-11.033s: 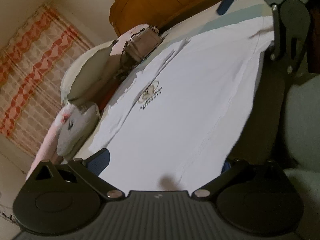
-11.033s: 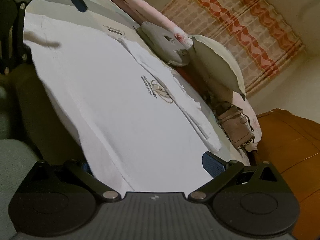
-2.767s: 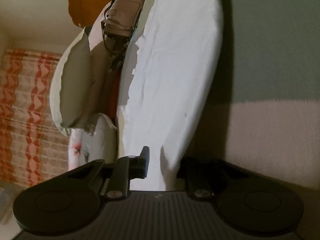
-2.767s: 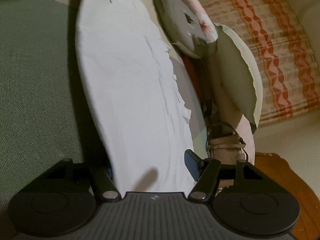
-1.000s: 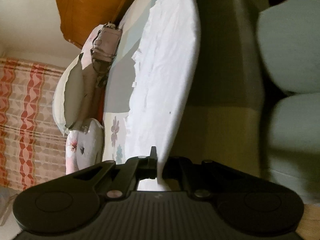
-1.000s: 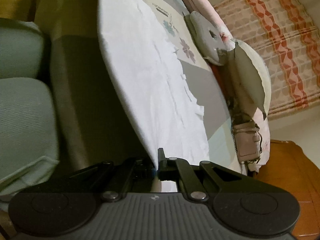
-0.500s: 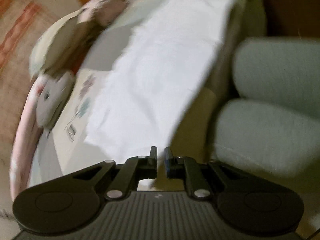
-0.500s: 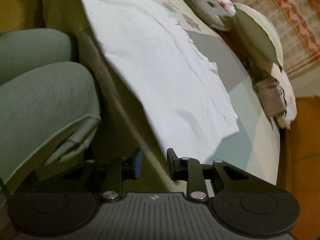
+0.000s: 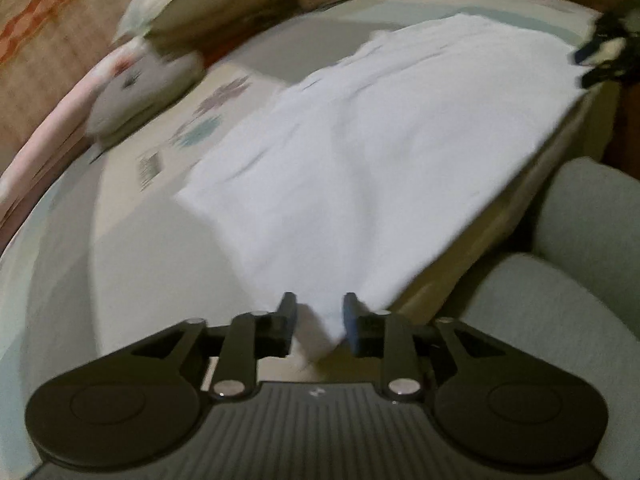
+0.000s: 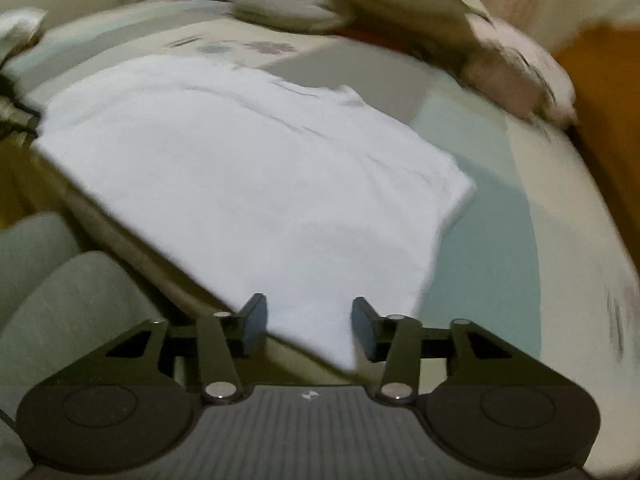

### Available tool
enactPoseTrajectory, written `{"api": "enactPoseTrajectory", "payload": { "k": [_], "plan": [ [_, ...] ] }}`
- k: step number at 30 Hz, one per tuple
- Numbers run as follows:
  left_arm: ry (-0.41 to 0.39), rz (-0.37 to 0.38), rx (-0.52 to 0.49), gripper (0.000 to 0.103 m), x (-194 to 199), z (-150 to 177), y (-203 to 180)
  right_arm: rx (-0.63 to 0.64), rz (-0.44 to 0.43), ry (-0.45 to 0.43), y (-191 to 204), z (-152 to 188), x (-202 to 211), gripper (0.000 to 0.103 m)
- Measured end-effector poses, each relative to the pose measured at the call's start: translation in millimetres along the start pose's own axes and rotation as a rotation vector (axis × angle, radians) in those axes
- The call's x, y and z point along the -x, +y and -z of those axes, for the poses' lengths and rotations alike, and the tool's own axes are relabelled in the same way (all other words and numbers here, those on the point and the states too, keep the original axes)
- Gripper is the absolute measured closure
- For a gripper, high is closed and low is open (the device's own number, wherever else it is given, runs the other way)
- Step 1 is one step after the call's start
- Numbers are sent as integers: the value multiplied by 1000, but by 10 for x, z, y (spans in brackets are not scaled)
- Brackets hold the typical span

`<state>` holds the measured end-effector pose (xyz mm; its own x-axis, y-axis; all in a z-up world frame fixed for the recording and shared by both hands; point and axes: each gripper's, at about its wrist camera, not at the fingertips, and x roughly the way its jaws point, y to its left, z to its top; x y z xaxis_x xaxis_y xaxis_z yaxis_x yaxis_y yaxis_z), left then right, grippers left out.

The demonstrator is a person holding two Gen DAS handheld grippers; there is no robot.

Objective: Fold clothes

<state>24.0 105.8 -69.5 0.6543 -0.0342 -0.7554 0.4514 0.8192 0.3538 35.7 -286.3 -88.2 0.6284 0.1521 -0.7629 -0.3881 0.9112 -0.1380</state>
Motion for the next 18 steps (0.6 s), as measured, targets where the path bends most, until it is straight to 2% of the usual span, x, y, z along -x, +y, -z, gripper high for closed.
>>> {"api": "enactPoseTrajectory", "payload": {
  "k": [3, 7, 9, 12, 15, 18],
  "plan": [
    [-23, -7, 56, 64, 81, -24, 184, -45, 25, -18, -62, 14, 113, 48],
    [-110, 89, 191, 57, 38, -241, 345, -89, -12, -98, -36, -180, 178, 47],
    [-142, 135, 227, 56, -127, -400, 362, -104, -28, -133, -7, -330, 124, 45],
    [-132, 149, 253, 56, -428, -487, 324, -144, -64, -177, 30, -533, -36, 42],
    [-121, 182, 347, 56, -555, -314, 388, -193, -62, -170, 36, -618, -289, 42],
    [-129, 160, 331, 54, -448, -154, 391, -215, -33, -122, 29, -513, -470, 39]
  ]
}}
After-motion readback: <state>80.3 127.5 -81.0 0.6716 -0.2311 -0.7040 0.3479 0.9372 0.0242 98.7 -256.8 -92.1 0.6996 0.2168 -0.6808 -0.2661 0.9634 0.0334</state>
